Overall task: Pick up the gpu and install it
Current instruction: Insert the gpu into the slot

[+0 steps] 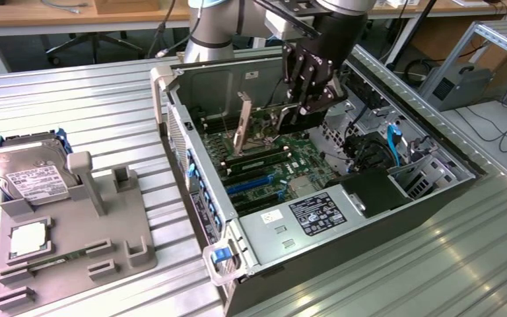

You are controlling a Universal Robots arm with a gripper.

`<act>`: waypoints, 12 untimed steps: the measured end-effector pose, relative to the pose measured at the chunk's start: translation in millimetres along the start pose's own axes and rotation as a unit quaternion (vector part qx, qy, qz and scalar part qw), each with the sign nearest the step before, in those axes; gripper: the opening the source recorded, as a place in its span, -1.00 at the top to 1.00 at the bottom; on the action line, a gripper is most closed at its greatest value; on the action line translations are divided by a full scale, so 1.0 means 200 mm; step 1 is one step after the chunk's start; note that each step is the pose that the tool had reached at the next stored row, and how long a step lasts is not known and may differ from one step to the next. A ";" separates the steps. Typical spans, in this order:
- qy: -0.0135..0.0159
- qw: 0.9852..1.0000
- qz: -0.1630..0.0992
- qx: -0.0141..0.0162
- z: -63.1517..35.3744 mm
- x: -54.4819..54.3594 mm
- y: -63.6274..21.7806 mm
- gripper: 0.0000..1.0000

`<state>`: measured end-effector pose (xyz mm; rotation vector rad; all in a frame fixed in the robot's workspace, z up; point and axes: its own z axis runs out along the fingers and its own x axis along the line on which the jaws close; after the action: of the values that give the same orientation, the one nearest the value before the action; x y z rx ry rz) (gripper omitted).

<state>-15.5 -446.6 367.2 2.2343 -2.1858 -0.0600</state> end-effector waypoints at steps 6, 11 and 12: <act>0.000 1.000 0.000 0.001 0.040 0.00 0.008 0.46; 0.000 1.000 0.000 0.001 0.058 0.00 0.011 0.46; 0.000 1.000 0.000 0.001 0.058 0.00 0.011 0.46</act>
<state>-18.1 -446.6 355.6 2.2353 -2.1867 -0.0579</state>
